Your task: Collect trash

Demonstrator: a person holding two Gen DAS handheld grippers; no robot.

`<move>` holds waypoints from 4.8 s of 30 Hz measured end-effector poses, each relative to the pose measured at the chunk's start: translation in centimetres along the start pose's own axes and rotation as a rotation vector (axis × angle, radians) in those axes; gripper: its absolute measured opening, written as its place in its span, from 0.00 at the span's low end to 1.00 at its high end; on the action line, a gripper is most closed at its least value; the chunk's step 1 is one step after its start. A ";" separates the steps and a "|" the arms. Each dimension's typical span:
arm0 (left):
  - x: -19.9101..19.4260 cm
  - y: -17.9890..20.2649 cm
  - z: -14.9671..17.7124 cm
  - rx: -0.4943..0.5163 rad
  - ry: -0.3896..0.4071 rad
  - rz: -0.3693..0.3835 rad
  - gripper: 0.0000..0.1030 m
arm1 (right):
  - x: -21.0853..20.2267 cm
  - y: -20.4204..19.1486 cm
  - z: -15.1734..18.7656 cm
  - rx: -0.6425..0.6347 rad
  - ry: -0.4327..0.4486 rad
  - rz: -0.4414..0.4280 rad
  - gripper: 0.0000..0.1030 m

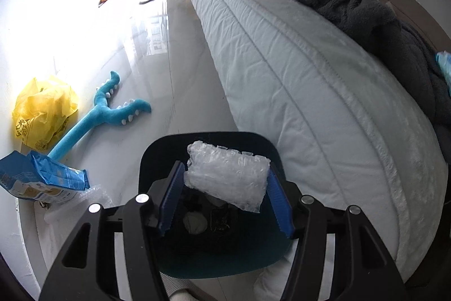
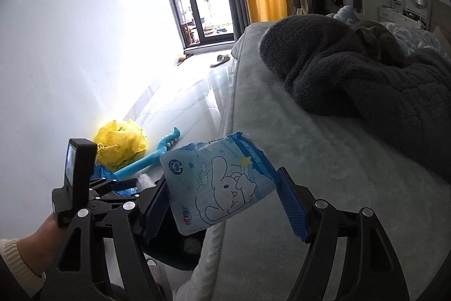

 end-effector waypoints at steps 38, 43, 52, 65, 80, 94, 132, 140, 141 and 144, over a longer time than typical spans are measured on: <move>-3.7 -11.6 0.5 -0.095 0.026 0.010 0.86 | 16.1 -12.1 3.1 -0.057 -0.270 -0.124 0.72; -6.6 -10.9 -1.5 -0.082 0.136 0.029 0.86 | 17.9 -12.5 5.0 -0.068 -0.331 -0.117 0.72; -11.9 -8.9 -5.2 -0.120 0.320 0.066 0.86 | 19.3 -12.9 8.4 -0.120 -0.424 -0.094 0.77; -16.8 -5.4 -7.1 -0.079 0.470 0.040 0.93 | 15.6 -12.3 8.1 -0.139 -0.397 -0.087 0.85; -16.9 3.6 -5.7 0.104 0.514 0.031 0.97 | 3.3 -5.2 4.0 -0.049 -0.117 0.040 0.94; -16.3 6.4 -4.8 0.102 0.561 0.003 0.97 | -7.2 2.2 3.6 -0.041 0.093 0.263 0.97; -14.2 10.2 -1.3 0.168 0.549 0.031 0.97 | -11.6 9.3 7.2 0.010 0.161 0.295 0.97; -14.1 10.3 -1.3 0.165 0.546 0.033 0.97 | -11.5 9.2 7.2 0.007 0.160 0.293 0.97; -14.1 10.3 -1.2 0.165 0.545 0.033 0.97 | -11.5 9.1 7.3 0.009 0.161 0.292 0.97; -14.0 10.3 -1.2 0.166 0.542 0.031 0.97 | -11.5 9.2 7.3 0.014 0.163 0.289 0.97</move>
Point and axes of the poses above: each gripper's, at about its wrist camera, not at the fingertips, and x roughly the way its jaws point, y to its right, z to its underside, the point moved 9 cm from there along x, roughly the way its jaws point, and after that the axes turned 12 degrees about -x, right-handed, at the moved point
